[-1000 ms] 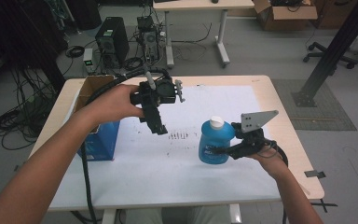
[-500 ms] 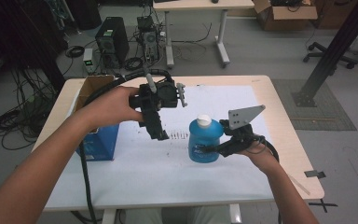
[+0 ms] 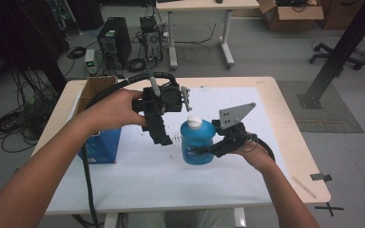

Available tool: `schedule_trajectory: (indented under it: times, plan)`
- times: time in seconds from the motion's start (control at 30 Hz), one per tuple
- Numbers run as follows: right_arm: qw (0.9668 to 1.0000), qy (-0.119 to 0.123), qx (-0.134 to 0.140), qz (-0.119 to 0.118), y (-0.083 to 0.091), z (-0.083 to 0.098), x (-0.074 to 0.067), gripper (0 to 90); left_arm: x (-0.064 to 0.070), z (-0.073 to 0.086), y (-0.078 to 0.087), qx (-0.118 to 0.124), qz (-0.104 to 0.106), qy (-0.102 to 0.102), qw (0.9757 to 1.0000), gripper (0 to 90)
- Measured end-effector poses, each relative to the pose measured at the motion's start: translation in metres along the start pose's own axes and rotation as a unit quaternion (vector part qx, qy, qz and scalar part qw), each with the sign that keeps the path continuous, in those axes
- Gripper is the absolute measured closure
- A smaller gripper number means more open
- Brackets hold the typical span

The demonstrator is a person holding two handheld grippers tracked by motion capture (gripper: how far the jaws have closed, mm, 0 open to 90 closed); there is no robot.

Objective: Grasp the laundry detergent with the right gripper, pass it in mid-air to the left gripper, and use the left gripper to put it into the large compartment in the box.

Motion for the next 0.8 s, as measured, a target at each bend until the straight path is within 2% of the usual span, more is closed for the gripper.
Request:
schedule_trajectory:
  times: [0.4,0.8]
  plan:
    - [0.9997,0.008,-0.014,-0.018,-0.024,-0.01,0.006,43.9,0.0,-0.001,0.001,0.002,0.002,-0.005,1.0,5.4]
    - [0.9994,0.008,-0.018,-0.028,-0.038,-0.016,0.009,43.9,-0.001,-0.004,0.001,0.002,-0.001,-0.008,1.0,5.4]
Point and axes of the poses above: each handheld gripper's, and its own axes: y roughly backward along the jaws, z roughly out of its underside, x roughly to its right, the point moved 1 cm from there along -y, roughly forward along the jaws, and after that the axes turned 8 degrees about x, right-handed, at the moved point
